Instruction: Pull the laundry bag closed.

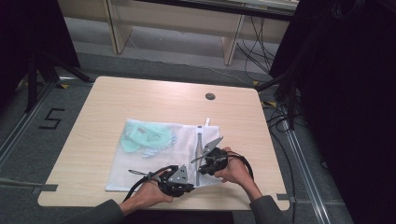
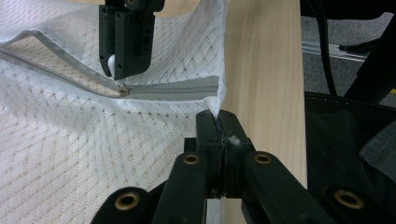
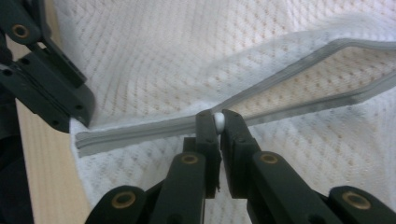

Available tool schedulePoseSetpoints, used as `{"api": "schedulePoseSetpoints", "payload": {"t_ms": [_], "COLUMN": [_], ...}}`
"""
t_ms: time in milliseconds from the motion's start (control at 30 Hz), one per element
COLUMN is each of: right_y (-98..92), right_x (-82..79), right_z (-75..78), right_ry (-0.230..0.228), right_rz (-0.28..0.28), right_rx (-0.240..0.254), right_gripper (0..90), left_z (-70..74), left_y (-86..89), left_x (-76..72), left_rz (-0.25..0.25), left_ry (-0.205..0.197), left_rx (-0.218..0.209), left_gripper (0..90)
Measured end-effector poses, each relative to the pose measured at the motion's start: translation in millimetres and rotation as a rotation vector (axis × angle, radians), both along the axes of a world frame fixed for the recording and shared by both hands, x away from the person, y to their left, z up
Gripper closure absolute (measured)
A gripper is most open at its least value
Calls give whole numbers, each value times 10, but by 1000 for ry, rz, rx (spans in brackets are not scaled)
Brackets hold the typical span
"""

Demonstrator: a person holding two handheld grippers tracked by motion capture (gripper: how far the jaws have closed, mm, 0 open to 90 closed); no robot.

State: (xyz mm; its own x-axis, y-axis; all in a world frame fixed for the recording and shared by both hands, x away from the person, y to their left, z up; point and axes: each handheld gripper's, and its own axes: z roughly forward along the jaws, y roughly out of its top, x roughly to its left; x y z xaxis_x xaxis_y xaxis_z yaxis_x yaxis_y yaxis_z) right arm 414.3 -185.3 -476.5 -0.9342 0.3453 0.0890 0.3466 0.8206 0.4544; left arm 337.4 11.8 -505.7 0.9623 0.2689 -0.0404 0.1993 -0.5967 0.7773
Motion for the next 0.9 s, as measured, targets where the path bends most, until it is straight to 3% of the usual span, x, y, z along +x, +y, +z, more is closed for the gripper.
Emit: {"api": "schedulePoseSetpoints", "payload": {"t_ms": [67, 333, 567, 633, 667, 767, 800, 833, 900], "right_y": [-7, 0, -44, -42, -40, -18, -9, -7, -9], "right_x": [38, 101, 170, 159, 181, 201, 208, 226, 235], "right_z": [-11, -24, -27, -24, -31, -34, -36, -38, -38], "right_ry": [-27, -42, -47, -23, -47, -58, -44, -67, -69], "right_rz": [28, 7, 1, -19, -1, 6, 13, 24, 12], "right_rx": [8, -2, 16, 9, 16, 6, 6, 7, 7], "right_gripper": [867, 867, 867, 867, 867, 867, 867, 867, 867], "left_z": [4, 3, 7, 1, -2, 7, 1, 1, -7], "left_y": [4, 10, 18, 14, 14, 15, 14, 15, 8], "left_x": [5, 10, 19, 14, 14, 13, 15, 15, 14], "left_rz": [-4, -7, -13, -7, -13, -14, -12, -11, -10], "left_ry": [-3, 0, 3, 6, 4, 3, 5, 6, 10], "left_rx": [5, 8, 6, 7, 9, 12, 8, 11, 6], "left_gripper": [885, 885, 886, 886, 887, 887, 887, 887, 887]}}
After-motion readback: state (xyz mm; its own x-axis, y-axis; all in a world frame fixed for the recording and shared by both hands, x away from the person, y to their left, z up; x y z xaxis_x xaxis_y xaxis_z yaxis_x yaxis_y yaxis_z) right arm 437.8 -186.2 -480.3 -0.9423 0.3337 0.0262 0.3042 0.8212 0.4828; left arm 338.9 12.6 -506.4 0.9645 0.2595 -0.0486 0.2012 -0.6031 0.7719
